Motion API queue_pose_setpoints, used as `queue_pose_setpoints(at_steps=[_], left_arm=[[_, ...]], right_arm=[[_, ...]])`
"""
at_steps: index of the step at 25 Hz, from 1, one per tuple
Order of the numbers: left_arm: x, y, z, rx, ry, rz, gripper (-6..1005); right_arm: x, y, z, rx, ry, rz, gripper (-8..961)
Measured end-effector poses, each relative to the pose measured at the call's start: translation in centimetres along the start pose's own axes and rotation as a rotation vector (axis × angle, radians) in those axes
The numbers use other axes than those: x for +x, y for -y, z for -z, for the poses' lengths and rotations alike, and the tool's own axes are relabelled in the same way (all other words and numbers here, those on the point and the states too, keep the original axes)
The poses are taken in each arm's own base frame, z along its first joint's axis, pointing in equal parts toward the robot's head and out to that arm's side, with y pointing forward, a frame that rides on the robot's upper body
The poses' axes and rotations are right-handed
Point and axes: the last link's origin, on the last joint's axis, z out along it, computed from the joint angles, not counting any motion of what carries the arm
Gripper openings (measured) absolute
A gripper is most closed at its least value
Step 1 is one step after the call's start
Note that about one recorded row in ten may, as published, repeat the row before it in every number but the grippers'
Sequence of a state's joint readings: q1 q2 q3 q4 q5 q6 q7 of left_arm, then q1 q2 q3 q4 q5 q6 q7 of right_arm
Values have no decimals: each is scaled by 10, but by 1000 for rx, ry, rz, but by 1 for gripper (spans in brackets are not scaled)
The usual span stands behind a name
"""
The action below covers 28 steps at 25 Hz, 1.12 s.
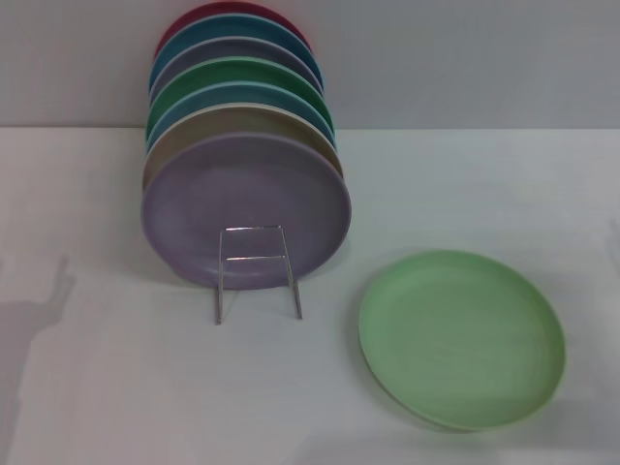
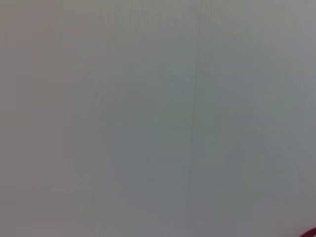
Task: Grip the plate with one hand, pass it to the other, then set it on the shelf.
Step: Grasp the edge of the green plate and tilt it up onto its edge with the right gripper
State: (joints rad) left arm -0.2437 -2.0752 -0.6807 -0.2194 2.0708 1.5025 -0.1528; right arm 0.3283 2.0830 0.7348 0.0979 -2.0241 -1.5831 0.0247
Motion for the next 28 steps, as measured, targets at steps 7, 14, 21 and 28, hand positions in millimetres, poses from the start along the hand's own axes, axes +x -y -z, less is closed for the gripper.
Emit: queue_pose_setpoints(at_steps=[7,14,21,28], left_arm=[[0,-3,-3,-17,-5,2,840],[1,-7,2,-33,-9,12,840],[4,-7,8,-37,-26,15,840],[6,-6,9,-38,-43,12,840]], right_arm=[[1,0,11,24,-13,1,692],[-3,-10,12,76,-1,217,693],[4,-23,4,83,-71,135,692],[12,-54,-24,-20,-237,-57,691]])
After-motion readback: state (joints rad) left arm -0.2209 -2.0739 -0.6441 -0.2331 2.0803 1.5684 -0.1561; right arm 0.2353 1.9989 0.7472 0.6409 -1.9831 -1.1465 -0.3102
